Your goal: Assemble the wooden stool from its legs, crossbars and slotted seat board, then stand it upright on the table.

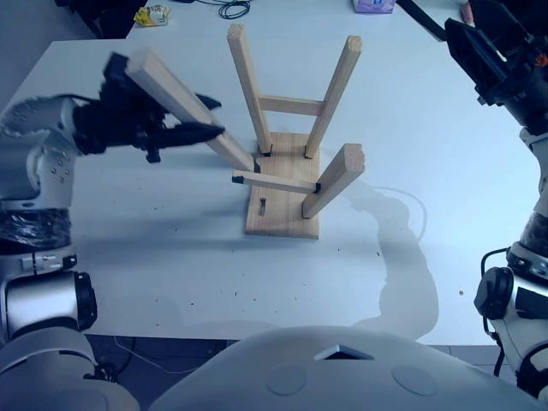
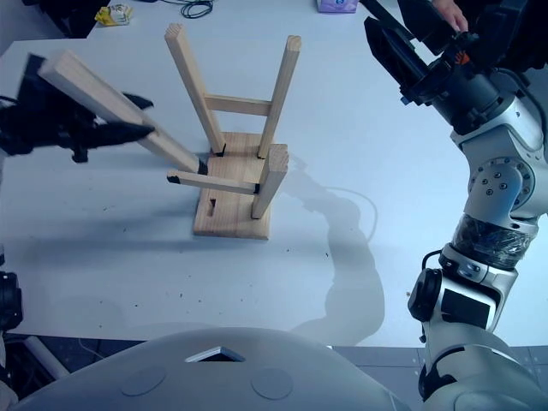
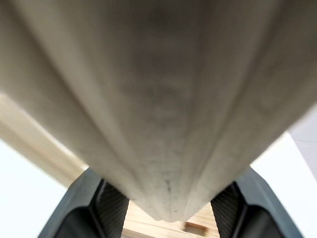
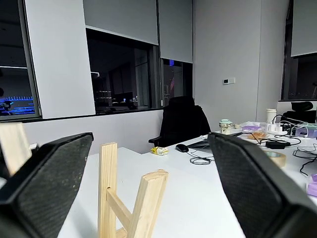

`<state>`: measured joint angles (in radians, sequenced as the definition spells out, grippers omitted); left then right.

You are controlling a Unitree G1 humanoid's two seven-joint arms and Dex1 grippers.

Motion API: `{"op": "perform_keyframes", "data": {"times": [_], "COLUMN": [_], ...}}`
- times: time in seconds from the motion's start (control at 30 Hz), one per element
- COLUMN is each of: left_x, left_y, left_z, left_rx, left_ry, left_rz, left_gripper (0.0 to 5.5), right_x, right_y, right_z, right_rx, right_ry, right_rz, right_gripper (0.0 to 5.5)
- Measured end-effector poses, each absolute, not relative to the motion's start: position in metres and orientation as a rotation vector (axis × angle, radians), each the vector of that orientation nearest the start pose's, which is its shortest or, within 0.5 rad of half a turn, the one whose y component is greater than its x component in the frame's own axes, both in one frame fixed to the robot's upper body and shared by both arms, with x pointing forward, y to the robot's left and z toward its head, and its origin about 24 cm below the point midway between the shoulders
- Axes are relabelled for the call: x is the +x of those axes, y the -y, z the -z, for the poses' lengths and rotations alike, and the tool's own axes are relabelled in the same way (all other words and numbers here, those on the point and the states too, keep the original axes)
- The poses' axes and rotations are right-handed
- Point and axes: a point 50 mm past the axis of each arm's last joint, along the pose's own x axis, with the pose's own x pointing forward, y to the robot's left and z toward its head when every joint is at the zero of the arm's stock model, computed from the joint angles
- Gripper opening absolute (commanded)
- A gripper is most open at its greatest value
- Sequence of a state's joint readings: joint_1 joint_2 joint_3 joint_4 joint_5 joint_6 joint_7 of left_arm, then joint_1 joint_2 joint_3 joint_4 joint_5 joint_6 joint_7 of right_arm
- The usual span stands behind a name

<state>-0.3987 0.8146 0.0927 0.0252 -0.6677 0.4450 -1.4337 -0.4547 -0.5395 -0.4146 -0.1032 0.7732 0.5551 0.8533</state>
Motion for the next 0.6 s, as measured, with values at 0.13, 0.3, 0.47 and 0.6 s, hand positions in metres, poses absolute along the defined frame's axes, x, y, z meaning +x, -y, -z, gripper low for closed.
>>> {"op": "perform_keyframes", "data": {"times": [0.13,0.3,0.47,0.6], "left_x": [0.261,0.258,0.255,0.251], "left_y": [-0.226,-0.218,-0.214,-0.213], "left_z": [-0.175,-0.168,-0.159,-0.156], "left_rx": [0.112,0.112,0.128,0.153], "left_ry": [-0.122,-0.137,-0.105,-0.073], "left_rz": [1.438,1.475,1.454,1.443], "left_gripper": [2.06,2.06,2.06,2.06], "right_x": [0.278,0.278,0.284,0.289], "right_y": [0.246,0.247,0.245,0.245], "right_z": [-0.223,-0.221,-0.223,-0.229], "right_rx": [0.182,0.183,0.178,0.17], "right_ry": [0.322,0.312,0.293,0.308], "right_rz": [-0.806,-0.799,-0.82,-0.825], "right_gripper": [4.28,4.28,4.28,4.28]}}
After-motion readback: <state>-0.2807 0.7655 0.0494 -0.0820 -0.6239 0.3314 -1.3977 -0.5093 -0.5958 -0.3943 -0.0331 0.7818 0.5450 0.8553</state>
